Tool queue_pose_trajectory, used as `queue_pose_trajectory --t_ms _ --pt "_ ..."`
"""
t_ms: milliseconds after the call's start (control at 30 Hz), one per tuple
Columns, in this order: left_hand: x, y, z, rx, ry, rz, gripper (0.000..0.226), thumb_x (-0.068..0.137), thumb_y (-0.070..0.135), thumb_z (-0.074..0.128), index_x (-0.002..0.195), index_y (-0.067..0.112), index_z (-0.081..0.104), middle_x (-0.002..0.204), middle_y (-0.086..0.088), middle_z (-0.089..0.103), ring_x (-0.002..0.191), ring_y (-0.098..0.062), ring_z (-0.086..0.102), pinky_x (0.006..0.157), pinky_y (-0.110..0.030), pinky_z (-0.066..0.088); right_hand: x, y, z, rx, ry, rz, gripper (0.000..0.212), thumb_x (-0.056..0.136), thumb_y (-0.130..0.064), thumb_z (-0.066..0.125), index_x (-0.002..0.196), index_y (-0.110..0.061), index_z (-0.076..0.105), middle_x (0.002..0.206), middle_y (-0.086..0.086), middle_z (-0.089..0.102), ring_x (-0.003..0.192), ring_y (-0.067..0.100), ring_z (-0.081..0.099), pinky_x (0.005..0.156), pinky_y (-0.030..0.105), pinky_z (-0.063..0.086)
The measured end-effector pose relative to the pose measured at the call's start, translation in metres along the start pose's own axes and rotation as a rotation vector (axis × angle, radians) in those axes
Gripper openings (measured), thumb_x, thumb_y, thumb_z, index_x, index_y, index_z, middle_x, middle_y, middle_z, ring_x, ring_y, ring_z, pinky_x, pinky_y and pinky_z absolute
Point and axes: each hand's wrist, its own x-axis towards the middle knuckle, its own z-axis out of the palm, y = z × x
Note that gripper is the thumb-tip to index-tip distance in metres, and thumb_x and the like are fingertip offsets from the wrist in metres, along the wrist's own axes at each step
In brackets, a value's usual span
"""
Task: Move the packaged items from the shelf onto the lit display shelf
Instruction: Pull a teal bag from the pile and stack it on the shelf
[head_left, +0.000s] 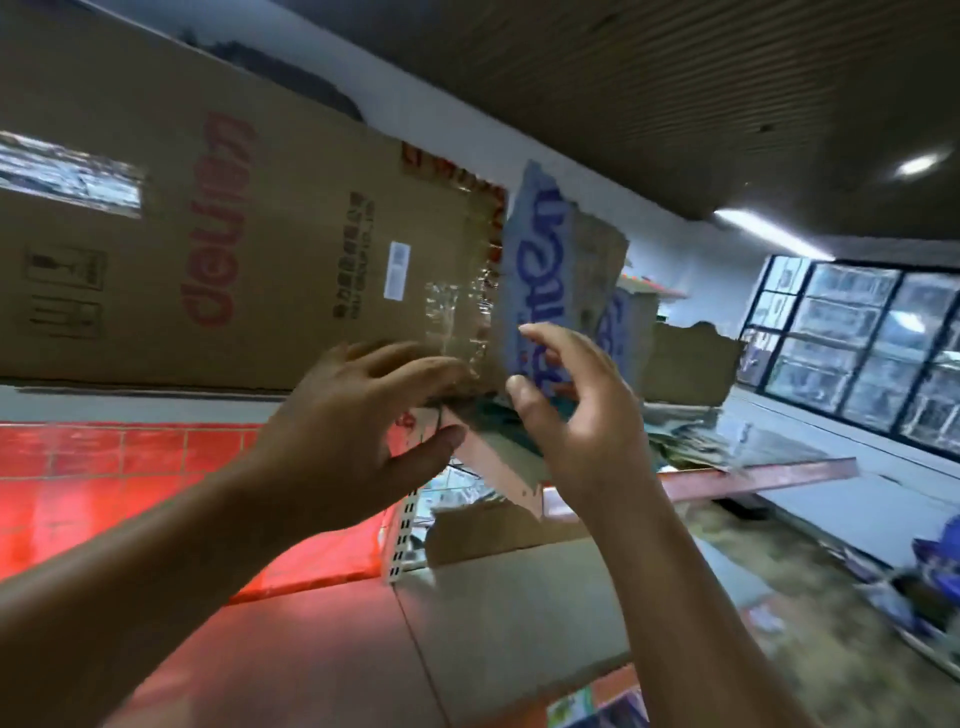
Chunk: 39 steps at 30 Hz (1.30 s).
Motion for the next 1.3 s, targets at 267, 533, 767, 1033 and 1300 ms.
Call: queue_pose_trajectory --t_ms 267,533,767,1033,1300 --pt "0.115 0.127 0.101 -0.071 0.085 0.295 0.045 0.093 0.041 0.061 0.128 0.014 0.067 0.119 -0.001 0.072 0.109 -0.023 0.067 0.096 -0.04 0.049 -0.04 0.123 -0.181 -0.154 0.076 0.098 0.041 0.086 -0.05 0.055 0.126 -0.041 0.058 0.126 -0.031 0.055 0.122 -0.005 0.052 0.099 0.034 0.049" --pt "0.197 0.219 0.196 0.047 0.0 0.333 0.047 0.095 0.052 0.054 0.133 0.026 0.062 0.121 0.005 0.071 0.114 -0.017 0.06 0.102 -0.027 0.033 -0.066 0.214 -0.313 -0.294 0.023 0.195 0.035 0.092 -0.032 0.065 0.124 -0.044 0.06 0.122 -0.046 0.047 0.118 -0.009 0.049 0.103 0.035 0.045" --pt "0.237 0.225 0.253 0.094 -0.047 0.239 0.044 0.095 0.059 0.05 0.131 0.036 0.059 0.122 0.014 0.068 0.114 -0.009 0.057 0.102 -0.026 0.033 -0.051 0.264 -0.357 -0.349 -0.034 0.159 0.036 0.09 -0.029 0.067 0.122 -0.044 0.06 0.126 -0.044 0.044 0.119 -0.006 0.049 0.1 0.032 0.046" --pt "0.28 0.198 0.293 0.163 -0.03 0.321 0.037 0.097 0.055 0.05 0.123 0.033 0.065 0.109 0.013 0.07 0.101 -0.01 0.06 0.097 -0.033 0.045 -0.005 0.319 -0.336 -0.383 -0.117 0.087 0.035 0.092 -0.034 0.066 0.125 -0.042 0.061 0.128 -0.03 0.052 0.119 -0.004 0.05 0.101 0.033 0.047" --pt "0.332 0.151 0.338 0.131 0.001 0.215 0.032 0.094 0.053 0.049 0.114 0.035 0.066 0.102 0.013 0.071 0.092 -0.009 0.063 0.083 -0.037 0.053 0.069 0.361 -0.292 -0.43 -0.242 -0.081 0.036 0.088 -0.031 0.07 0.123 -0.039 0.063 0.122 -0.033 0.05 0.109 -0.015 0.047 0.091 0.006 0.034"
